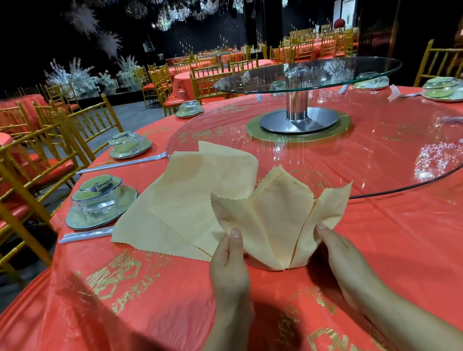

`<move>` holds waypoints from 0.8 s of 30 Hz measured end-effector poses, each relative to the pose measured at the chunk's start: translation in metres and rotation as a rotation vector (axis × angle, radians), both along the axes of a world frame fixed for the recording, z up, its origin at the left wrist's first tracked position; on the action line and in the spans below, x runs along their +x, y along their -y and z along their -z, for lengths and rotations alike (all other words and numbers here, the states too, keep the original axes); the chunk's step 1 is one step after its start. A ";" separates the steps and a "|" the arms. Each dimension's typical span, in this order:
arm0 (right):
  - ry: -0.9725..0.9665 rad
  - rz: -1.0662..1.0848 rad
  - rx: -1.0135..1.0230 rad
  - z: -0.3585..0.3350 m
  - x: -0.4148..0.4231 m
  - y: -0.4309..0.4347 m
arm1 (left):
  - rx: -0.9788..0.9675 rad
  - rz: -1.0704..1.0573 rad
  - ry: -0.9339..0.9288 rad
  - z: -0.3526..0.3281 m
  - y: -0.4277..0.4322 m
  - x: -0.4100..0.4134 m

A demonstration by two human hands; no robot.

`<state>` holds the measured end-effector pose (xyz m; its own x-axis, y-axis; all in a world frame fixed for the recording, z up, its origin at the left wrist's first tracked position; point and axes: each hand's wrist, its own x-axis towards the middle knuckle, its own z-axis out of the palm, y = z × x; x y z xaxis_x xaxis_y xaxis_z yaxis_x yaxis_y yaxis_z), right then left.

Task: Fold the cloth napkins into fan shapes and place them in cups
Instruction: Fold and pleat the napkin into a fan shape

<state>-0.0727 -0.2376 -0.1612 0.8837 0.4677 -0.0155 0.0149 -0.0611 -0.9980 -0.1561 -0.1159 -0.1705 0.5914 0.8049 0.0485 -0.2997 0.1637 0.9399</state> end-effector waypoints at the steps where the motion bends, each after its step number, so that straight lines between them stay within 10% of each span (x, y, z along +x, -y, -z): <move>1: -0.019 -0.006 -0.002 0.001 0.000 -0.001 | -0.004 0.004 -0.005 0.000 0.001 0.000; 24: 0.009 0.036 -0.056 0.000 -0.008 -0.005 | 0.073 0.005 -0.029 0.000 0.006 -0.010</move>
